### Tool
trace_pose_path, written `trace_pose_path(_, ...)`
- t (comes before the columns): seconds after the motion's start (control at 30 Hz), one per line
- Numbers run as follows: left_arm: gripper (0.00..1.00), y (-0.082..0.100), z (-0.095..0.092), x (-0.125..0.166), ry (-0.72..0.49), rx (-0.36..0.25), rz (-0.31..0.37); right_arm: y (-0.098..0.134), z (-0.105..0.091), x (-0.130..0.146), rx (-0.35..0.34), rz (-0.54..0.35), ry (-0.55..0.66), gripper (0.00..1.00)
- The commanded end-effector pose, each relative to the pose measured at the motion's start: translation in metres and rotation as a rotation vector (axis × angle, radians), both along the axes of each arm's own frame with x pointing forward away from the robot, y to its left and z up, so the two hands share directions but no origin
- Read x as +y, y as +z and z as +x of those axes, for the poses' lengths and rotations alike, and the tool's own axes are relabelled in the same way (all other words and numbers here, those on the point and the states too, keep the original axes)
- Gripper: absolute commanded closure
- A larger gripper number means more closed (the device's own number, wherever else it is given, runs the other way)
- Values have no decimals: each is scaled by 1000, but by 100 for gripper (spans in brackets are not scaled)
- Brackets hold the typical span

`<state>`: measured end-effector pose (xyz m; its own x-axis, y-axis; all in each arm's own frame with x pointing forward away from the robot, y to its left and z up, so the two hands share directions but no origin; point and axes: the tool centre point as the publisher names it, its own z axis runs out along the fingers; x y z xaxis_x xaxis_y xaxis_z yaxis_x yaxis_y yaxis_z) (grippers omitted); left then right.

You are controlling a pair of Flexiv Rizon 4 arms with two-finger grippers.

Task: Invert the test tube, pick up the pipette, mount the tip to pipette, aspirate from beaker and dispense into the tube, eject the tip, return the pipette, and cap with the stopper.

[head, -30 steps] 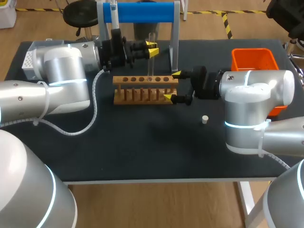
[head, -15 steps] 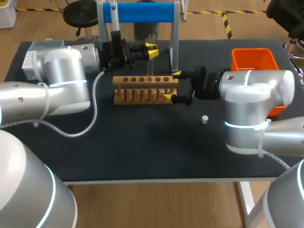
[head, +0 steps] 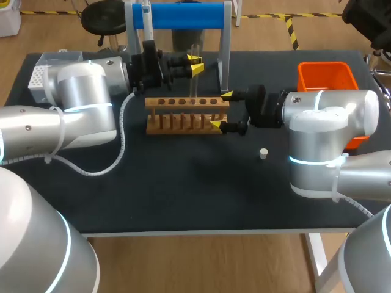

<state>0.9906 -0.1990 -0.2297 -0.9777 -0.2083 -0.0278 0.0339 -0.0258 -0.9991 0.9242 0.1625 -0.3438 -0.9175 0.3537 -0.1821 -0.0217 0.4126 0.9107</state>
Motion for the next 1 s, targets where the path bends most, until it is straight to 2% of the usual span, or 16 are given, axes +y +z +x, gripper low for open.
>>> trace_pose_path(0.03, 100, -3, 4, -1, -8, 0, -5, 0, -1, 0, -1, -1, -3, 0)
trace_pose_path(0.47, 100, -6, 1, 0, 5, 6, 4, 0, -1, 0, -1, -1, -3, 0)
trace_pose_path(1.0, 100, -8, 2, -2, 19, 73, 143, 0, -1, 0, -1, -1, -3, 0)
